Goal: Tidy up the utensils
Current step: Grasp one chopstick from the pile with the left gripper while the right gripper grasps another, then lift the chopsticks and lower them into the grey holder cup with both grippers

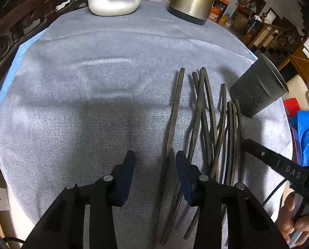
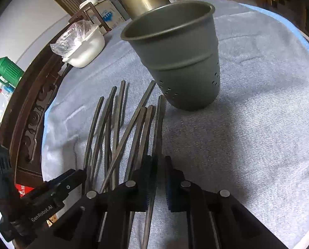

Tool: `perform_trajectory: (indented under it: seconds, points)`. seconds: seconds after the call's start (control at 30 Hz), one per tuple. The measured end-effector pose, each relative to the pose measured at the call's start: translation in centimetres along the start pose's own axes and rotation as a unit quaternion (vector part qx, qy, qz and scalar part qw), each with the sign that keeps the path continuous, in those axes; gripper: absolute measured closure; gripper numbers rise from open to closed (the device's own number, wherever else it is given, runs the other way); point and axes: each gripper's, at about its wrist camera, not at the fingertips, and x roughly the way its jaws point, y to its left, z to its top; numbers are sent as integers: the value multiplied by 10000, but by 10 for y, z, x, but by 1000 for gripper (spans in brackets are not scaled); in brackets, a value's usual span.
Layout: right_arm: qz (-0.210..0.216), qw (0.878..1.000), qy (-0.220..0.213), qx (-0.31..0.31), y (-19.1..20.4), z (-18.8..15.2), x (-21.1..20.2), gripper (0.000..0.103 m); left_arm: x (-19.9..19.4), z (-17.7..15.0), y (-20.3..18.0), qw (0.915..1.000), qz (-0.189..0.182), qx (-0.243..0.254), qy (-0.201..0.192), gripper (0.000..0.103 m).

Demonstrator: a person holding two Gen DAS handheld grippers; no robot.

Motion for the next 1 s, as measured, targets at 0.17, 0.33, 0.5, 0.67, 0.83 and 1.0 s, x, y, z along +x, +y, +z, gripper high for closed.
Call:
perform_trajectory:
  seconds: [0.17,0.33,0.5,0.67,0.83,1.0]
  points:
    - [-183,9998,15,-34,1,4,0,90,3,0,-2,10000,22,-15,-18,82]
    - [-17,9998,146,163,1,11,5,89,6,-1,-1,9997,-189,-112,64,94]
    - [177,9990,255,309,-3,9,4,89,3,-7,4,9994,-271,-196,10,95]
    - [212,9991,290,232,2,7,9,89,-1,-16,9,9984,-396,-399,63,96]
    - [75,9995,304,-66,8,2,10,90,-8,-32,15,9970,-530,-527,186,97]
    - [-88,9985,422,-328,1,-8,0,93,-14,-43,14,9969,-531,-455,361,97]
